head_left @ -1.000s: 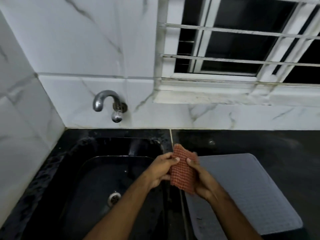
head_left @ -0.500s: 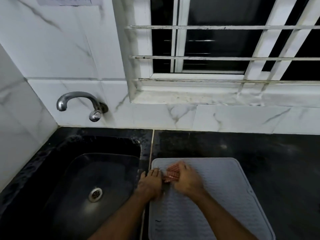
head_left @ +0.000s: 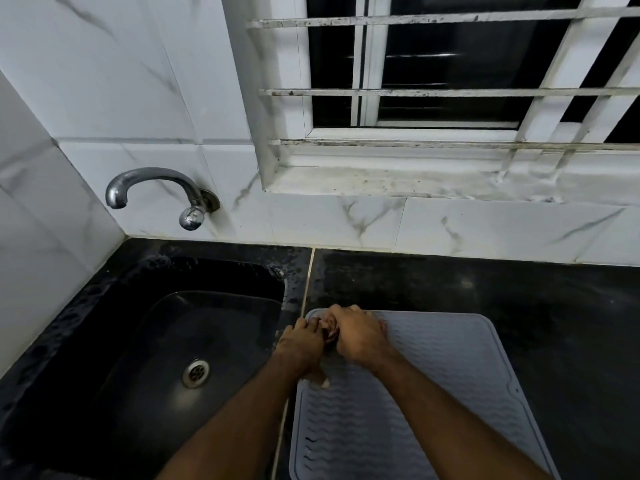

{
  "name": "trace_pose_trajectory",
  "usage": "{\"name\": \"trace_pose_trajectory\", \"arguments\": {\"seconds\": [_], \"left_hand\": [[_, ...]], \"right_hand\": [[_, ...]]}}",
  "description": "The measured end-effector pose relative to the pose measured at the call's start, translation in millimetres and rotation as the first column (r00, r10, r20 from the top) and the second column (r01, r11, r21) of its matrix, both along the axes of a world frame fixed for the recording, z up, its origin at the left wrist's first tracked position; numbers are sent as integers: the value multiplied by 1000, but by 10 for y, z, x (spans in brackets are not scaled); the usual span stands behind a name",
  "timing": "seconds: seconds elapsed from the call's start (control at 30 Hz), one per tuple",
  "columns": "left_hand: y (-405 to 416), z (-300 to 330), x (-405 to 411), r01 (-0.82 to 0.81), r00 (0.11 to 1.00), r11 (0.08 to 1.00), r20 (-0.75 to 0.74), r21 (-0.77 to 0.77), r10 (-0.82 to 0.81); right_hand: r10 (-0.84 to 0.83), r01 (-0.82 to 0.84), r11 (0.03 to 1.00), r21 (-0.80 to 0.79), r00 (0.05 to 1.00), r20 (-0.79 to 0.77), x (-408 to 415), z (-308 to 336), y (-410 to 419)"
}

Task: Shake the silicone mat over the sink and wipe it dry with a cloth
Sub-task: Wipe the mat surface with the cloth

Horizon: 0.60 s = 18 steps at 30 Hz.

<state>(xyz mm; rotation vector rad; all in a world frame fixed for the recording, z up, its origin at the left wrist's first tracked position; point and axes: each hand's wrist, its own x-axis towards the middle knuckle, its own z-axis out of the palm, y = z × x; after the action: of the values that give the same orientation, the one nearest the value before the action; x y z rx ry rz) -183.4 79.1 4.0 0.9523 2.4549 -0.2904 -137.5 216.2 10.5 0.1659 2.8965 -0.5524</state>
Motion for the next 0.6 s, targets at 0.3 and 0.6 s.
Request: {"name": "trace_pose_trajectory", "arguments": {"seconds": [0.3,0.6], "left_hand": [[-25,15,12,-2,1000,1000,10,19,2],[89,148,39,13,1000,997,3,-71,-13]], "right_hand": [[42,-35,988,-147,998,44,-123,-61,22],[38,-38,999,-5,995,89,-95,-76,204]]}}
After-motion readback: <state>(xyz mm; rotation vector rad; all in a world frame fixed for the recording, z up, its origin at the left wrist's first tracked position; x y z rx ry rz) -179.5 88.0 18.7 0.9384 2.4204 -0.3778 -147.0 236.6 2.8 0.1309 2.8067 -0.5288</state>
